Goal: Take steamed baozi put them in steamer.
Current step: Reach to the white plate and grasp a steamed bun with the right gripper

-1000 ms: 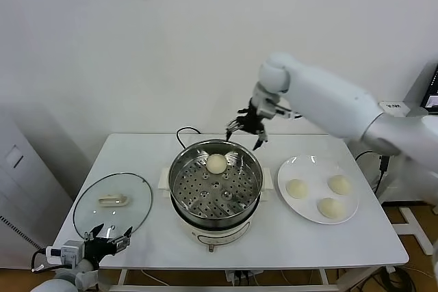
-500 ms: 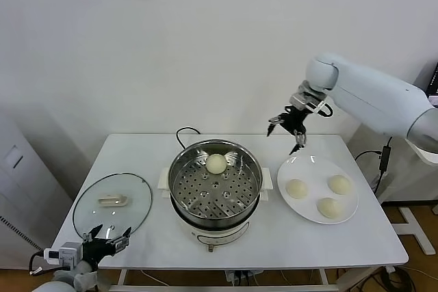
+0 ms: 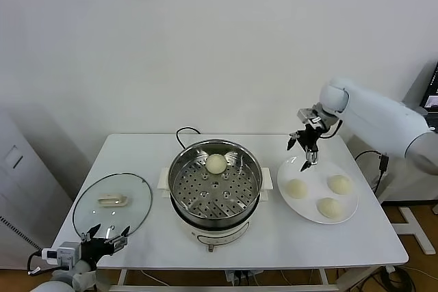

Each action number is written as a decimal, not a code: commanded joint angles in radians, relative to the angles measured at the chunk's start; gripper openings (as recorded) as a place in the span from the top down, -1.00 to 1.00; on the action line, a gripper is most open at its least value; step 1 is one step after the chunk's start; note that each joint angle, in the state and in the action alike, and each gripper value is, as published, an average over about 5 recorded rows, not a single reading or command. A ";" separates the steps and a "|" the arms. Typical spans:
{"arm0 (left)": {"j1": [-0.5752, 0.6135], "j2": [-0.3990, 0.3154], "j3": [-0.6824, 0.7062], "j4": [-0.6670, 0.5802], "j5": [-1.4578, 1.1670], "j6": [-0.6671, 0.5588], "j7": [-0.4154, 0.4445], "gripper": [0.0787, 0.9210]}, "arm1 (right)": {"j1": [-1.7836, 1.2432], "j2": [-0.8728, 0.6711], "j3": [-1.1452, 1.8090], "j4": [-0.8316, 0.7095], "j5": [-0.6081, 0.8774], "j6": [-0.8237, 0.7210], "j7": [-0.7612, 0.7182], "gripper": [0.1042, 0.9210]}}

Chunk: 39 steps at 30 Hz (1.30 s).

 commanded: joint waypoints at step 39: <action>0.000 0.004 0.006 0.014 0.000 -0.004 0.001 -0.77 | -0.281 0.078 0.313 -0.168 -0.275 0.014 0.062 -0.41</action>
